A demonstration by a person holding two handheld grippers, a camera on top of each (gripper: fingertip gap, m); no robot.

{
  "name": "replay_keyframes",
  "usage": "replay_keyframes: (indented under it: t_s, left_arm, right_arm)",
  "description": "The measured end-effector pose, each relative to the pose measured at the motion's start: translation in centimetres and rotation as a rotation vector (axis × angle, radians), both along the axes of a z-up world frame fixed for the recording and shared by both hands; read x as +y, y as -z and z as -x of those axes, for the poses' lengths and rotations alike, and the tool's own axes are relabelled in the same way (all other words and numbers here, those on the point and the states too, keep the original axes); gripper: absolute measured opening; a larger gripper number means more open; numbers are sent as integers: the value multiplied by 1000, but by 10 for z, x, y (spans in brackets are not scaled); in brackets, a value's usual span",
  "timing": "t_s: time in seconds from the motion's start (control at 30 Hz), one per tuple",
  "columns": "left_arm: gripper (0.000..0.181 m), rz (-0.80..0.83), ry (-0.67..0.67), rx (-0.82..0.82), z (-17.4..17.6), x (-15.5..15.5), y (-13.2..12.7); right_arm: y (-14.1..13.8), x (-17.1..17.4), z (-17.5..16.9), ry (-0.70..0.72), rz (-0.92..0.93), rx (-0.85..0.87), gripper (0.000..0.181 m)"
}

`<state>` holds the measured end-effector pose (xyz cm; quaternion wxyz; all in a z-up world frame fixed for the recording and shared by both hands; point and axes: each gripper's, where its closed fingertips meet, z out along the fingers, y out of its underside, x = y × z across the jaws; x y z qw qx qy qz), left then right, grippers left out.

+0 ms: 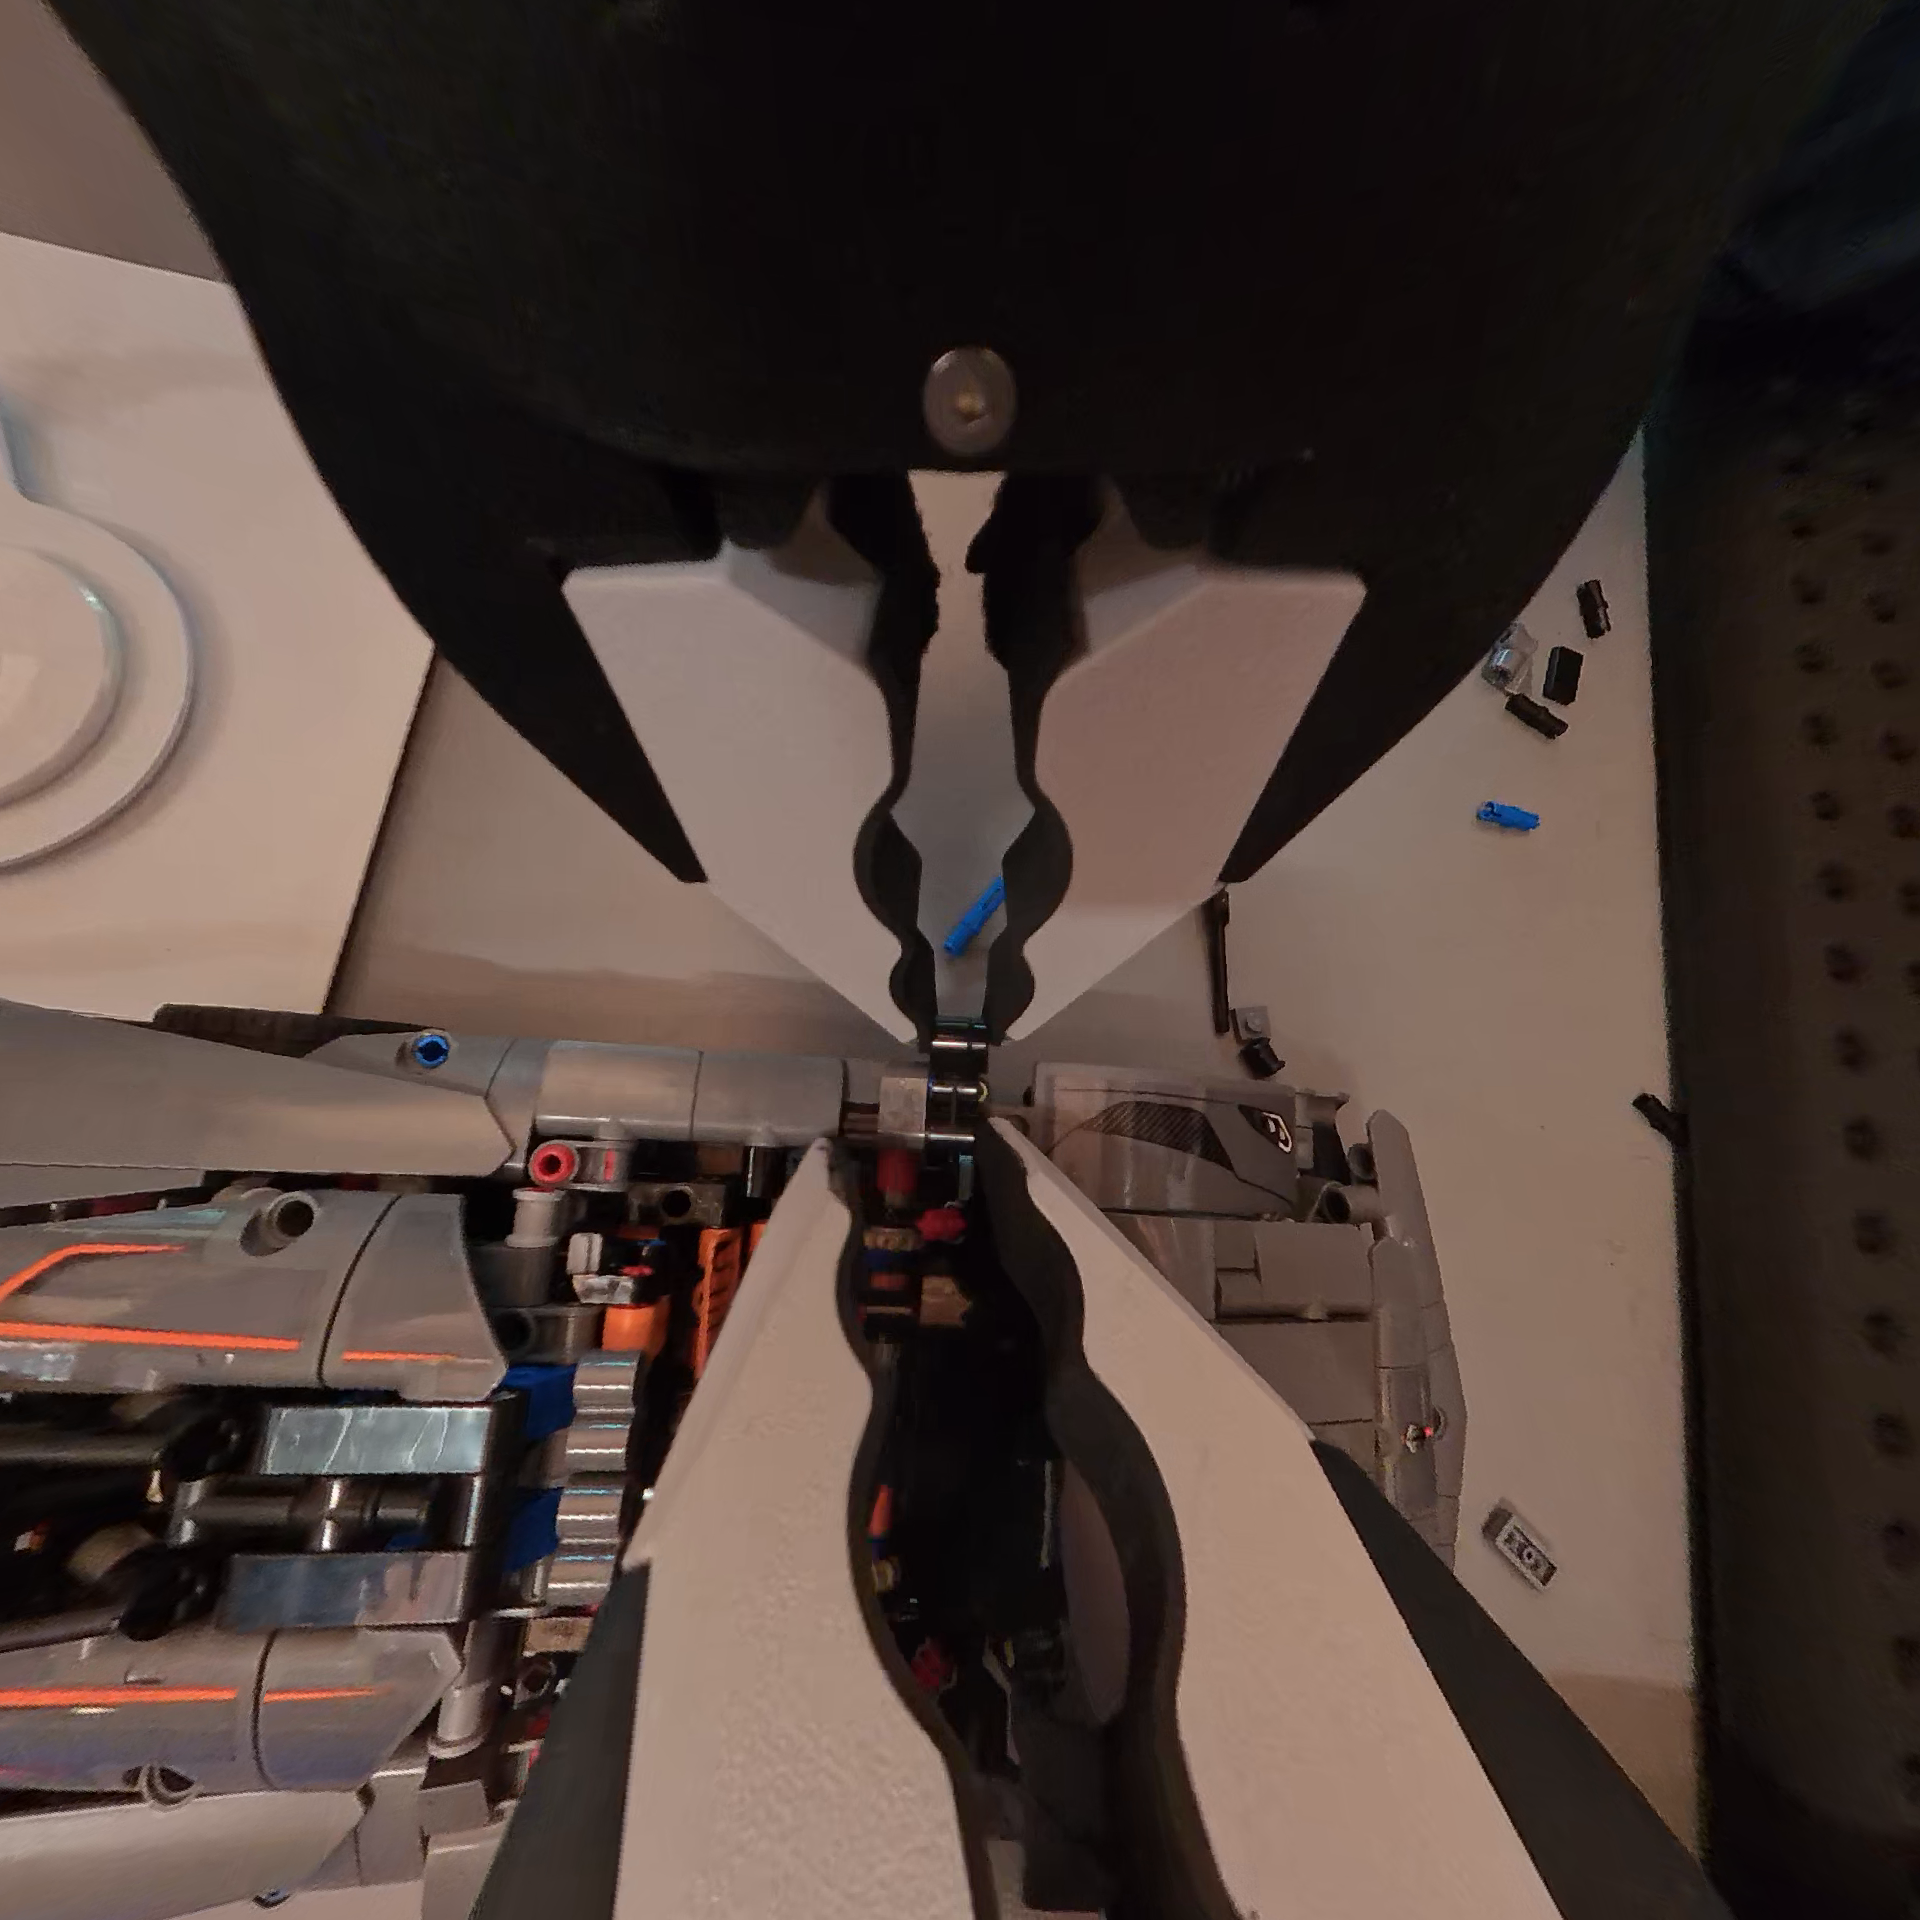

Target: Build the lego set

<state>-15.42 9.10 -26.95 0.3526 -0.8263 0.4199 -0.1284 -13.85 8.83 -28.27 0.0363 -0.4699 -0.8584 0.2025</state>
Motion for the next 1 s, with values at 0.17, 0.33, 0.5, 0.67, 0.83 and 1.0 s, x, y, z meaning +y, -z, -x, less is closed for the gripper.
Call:
replay_keyframes:
  t_s: [0.17,0.33,0.5,0.67,0.83,1.0]
  left_arm:
    - [27,1,-20,4,3,2,0]
    - [29,3,-31,9,3,3,0]
    - [38,-7,-54,16,6,7,-1]
    - [42,0,-69,15,7,8,-1]
    - [43,18,-78,4,8,8,0]
    - [42,32,-77,-17,7,8,1]
  right_arm:
    - [1,-1,0,-3,-7,-1,7]
    - [2,0,0,1,-5,-8,7]
    - [1,0,-1,-3,-11,-8,7]
    - [1,0,-1,-3,-8,-5,7]
    - [1,0,-1,-2,-12,-6,7]
    - [1,1,-1,-2,-20,-6,7]
